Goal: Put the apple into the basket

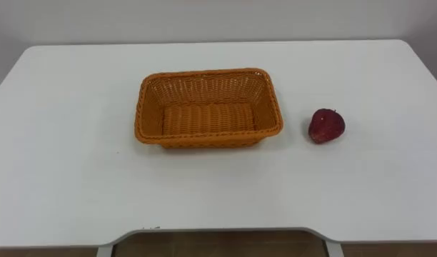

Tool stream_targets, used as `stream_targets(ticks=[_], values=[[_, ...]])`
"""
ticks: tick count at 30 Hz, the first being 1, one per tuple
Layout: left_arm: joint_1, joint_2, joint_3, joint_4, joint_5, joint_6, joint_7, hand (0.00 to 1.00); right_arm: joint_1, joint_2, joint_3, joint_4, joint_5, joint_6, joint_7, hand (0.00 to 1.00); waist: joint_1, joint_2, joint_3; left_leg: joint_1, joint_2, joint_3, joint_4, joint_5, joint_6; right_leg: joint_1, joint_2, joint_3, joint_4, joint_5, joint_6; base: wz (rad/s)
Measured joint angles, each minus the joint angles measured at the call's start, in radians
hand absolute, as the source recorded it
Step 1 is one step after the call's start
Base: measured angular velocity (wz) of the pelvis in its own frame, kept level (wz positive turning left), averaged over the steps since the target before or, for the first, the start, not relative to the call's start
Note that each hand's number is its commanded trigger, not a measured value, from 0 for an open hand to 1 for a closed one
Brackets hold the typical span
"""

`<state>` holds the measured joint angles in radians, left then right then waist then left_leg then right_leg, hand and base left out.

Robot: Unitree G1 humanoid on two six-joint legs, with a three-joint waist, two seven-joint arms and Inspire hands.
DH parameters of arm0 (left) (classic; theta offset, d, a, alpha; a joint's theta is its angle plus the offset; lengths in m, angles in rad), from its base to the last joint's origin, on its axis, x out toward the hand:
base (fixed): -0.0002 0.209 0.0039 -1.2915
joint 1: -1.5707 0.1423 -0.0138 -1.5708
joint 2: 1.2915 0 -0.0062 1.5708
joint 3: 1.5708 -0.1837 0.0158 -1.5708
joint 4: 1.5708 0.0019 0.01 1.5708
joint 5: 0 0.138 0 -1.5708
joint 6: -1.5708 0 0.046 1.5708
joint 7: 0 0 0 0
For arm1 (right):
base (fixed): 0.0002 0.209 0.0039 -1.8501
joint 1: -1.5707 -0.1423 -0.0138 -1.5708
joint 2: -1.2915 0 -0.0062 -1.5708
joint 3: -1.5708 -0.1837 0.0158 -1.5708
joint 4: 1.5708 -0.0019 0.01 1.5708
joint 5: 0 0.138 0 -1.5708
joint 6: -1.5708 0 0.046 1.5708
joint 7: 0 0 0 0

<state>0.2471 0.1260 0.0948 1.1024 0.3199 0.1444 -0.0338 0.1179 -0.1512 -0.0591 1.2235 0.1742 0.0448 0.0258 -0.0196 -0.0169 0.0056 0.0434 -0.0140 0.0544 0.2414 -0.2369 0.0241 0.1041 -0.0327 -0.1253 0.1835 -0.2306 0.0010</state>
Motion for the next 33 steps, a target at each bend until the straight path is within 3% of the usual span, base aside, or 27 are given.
stream_targets(ticks=[8, 12, 16, 18, 22, 24, 29, 33], values=[[0.001, 0.000, 0.001, -0.001, -0.003, 0.001, 0.006, 0.00, -0.001, 0.000, 0.001, 0.009, 0.035, 0.001, -0.003, 0.00, 0.004, 0.001, -0.0006, 0.003, 0.001, 0.010, -0.003, 0.000, 0.000, 0.000, 0.001, 0.003, 0.001, 0.000, 0.000, -0.01], [-0.001, 0.000, 0.005, 0.005, -0.003, -0.002, 0.028, 0.00, 0.000, 0.009, -0.019, 0.030, 0.179, 0.002, -0.049, 0.00, -0.002, -0.002, -0.0014, 0.007, 0.001, 0.005, -0.002, 0.000, 0.000, 0.004, 0.001, 0.002, 0.003, 0.000, 0.000, 0.00], [0.000, -0.002, 0.046, 0.036, -0.013, -0.012, 0.044, 0.00, -0.001, 0.014, -0.155, 0.030, 0.387, 0.002, -0.114, 0.00, -0.015, 0.002, 0.0009, 0.022, 0.000, 0.011, -0.007, 0.000, 0.000, 0.021, 0.001, 0.007, 0.002, 0.000, 0.000, -0.02], [0.011, 0.001, 0.106, 0.027, -0.017, -0.019, 0.052, 0.00, -0.012, 0.009, -0.296, 0.021, 0.576, 0.002, -0.170, 0.00, -0.031, 0.002, 0.0017, 0.025, 0.000, 0.011, -0.007, 0.000, 0.000, 0.025, 0.002, 0.010, 0.000, 0.000, 0.001, 0.00], [0.042, 0.007, 0.183, -0.021, -0.025, -0.030, 0.077, 0.00, -0.010, -0.009, -0.480, -0.068, 0.903, -0.004, -0.282, 0.00, -0.065, -0.001, 0.0001, 0.030, -0.001, 0.014, -0.010, 0.000, 0.000, 0.025, 0.001, 0.009, 0.003, -0.001, 0.001, -0.02], [0.041, 0.009, 0.206, -0.023, -0.025, -0.043, 0.093, 0.00, -0.010, -0.011, -0.546, -0.123, 1.006, -0.030, -0.346, 0.00, -0.072, -0.003, -0.0020, 0.030, -0.001, 0.018, -0.013, 0.000, 0.001, 0.023, 0.001, 0.011, 0.005, -0.001, 0.002, -0.03], [0.042, 0.013, 0.219, -0.040, -0.023, -0.064, 0.111, 0.00, -0.025, -0.018, -0.655, -0.251, 1.064, -0.093, -0.502, 0.00, -0.089, -0.010, -0.0052, 0.018, -0.002, 0.019, -0.012, 0.000, 0.001, 0.010, 0.001, 0.013, 0.004, -0.002, 0.002, 0.00], [0.039, 0.017, 0.217, -0.074, -0.023, -0.073, 0.113, 0.00, -0.024, -0.018, -0.672, -0.499, 0.944, -0.131, -0.679, 0.00, -0.089, -0.008, -0.0068, -0.013, -0.002, 0.023, -0.006, 0.001, 0.001, -0.019, 0.000, 0.014, 0.018, -0.002, 0.002, 0.00]])
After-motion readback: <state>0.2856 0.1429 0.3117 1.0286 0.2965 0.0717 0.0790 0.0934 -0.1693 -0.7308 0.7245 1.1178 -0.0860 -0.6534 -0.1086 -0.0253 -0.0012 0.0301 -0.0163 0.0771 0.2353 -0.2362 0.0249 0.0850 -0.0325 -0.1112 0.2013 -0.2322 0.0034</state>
